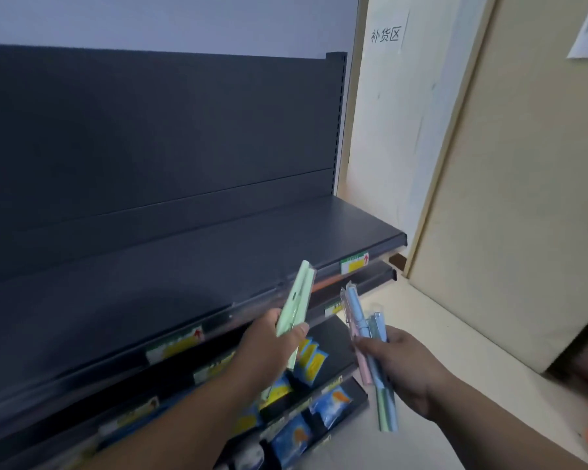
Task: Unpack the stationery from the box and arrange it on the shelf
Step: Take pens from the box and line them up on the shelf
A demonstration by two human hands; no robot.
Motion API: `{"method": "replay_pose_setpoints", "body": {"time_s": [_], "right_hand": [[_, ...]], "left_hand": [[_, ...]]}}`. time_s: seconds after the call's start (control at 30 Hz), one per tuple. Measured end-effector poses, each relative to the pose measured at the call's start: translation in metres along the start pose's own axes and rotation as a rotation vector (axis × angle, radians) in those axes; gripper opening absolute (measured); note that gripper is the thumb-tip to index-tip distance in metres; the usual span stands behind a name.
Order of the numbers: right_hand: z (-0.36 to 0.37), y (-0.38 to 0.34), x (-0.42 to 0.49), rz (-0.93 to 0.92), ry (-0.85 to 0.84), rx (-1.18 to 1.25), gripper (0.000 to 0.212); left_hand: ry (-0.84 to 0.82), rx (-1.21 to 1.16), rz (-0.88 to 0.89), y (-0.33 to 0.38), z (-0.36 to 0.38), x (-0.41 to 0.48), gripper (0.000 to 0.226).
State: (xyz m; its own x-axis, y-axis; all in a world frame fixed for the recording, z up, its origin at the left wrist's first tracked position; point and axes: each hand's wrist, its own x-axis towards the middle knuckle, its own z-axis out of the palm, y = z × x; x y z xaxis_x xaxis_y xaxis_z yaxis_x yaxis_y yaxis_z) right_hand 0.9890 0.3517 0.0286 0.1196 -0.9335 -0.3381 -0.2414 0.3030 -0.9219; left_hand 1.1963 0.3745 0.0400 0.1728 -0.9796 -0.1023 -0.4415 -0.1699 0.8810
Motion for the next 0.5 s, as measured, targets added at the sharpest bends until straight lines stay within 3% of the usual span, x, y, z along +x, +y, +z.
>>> {"method": "replay_pose_setpoints", "body": {"time_s": [0.13, 0.27, 0.5], "right_hand": [[-0.004, -0.036, 0.071, 0.002, 0.022, 0.057, 0.018], [-0.009, -0.077, 0.136, -0.004, 0.031, 0.03, 0.022], [-0.026, -0.124, 0.223, -0.002, 0.052, -0.027, 0.019]], "left_hand": [[-0.022, -0.062, 0.032, 0.021, -0.004, 0.08, 0.017], [-0.06, 0.022, 0.046, 0.044, -0.017, 0.166, 0.02], [-0.187, 0.515, 0.035, 0.041, -0.019, 0.277, 0.036]]}}
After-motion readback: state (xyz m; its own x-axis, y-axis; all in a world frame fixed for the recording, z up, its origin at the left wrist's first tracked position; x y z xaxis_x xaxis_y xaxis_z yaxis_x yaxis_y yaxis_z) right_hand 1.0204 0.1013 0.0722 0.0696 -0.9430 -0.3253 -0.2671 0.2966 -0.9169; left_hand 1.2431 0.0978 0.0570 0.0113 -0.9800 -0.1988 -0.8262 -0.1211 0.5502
